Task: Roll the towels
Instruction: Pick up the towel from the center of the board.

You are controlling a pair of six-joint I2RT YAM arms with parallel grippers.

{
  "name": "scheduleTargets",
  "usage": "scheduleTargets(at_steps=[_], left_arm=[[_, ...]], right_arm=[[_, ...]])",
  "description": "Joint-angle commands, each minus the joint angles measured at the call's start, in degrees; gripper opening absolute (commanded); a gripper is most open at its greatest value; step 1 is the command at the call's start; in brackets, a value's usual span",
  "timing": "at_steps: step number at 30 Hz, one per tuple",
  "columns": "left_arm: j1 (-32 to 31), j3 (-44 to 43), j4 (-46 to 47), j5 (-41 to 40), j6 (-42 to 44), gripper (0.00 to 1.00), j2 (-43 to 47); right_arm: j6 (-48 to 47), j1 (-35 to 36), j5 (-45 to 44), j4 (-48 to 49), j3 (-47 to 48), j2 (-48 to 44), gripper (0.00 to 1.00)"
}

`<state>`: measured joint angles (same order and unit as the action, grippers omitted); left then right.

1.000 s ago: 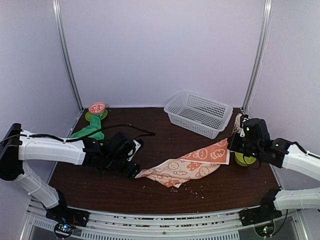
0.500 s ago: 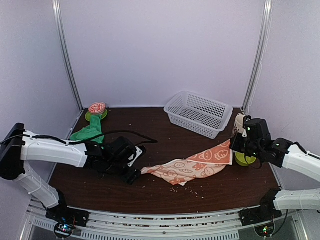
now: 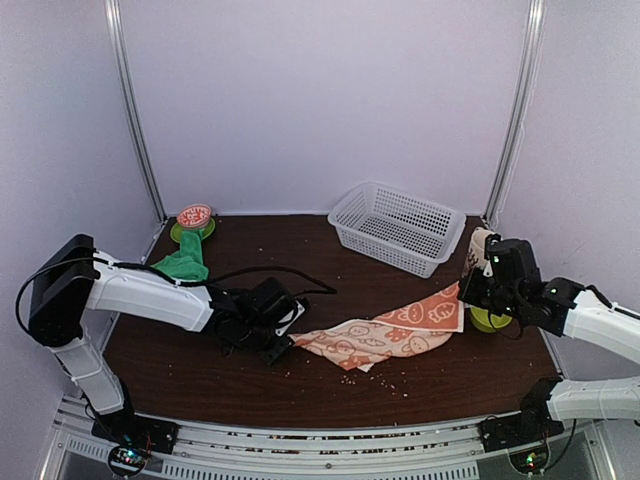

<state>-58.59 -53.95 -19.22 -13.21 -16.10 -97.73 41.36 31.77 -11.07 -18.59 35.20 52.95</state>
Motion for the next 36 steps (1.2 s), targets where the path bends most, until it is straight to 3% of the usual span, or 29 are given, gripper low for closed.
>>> scheduleTargets(at_steps=[1,5,9,12,16,21,31,36], left_arm=[[0.32,-1.41,2.35,-1.11,0.97,0.31,-0.09],[0.32,-0.46,2.26,-1.56,0.85,0.03,1.21],[0.32,0.71,1.73,-2.39,0.52,0.00,4.86],[0.32,1.00,1.49,-2.78,0.59,0.00,7.60],[0.23,-0.09,1.03,-2.68,0.60,0.00,8.90],[0.23,-0.92,1.29,-2.66,0.54,0.00,8.65],[0.14,-1.70,1.38,-3.27,0.32,0.00,6.96],[0.14,-0.78,2.30,-3.65,-0.08,0.00,7.43]], right_arm=[[0.06,-0.36,0.09,0.21,-0.17,-0.51,0.00],[-0.95,-0.30,0.49,-0.99,0.87,-1.80,0.04],[-3.16,-0.31,1.10,-5.25,3.22,-4.03,0.50],[-3.73,-0.31,2.25,-8.36,3.51,-6.40,0.62],[-0.03,-0.32,5.40,-9.87,-0.24,-9.87,0.62],[4.97,-0.30,7.52,-4.13,-7.78,-10.96,0.56],[8.84,-2.44,5.99,9.90,-7.41,1.11,0.55],[8.62,-5.11,7.98,12.31,-5.40,8.03,0.46]])
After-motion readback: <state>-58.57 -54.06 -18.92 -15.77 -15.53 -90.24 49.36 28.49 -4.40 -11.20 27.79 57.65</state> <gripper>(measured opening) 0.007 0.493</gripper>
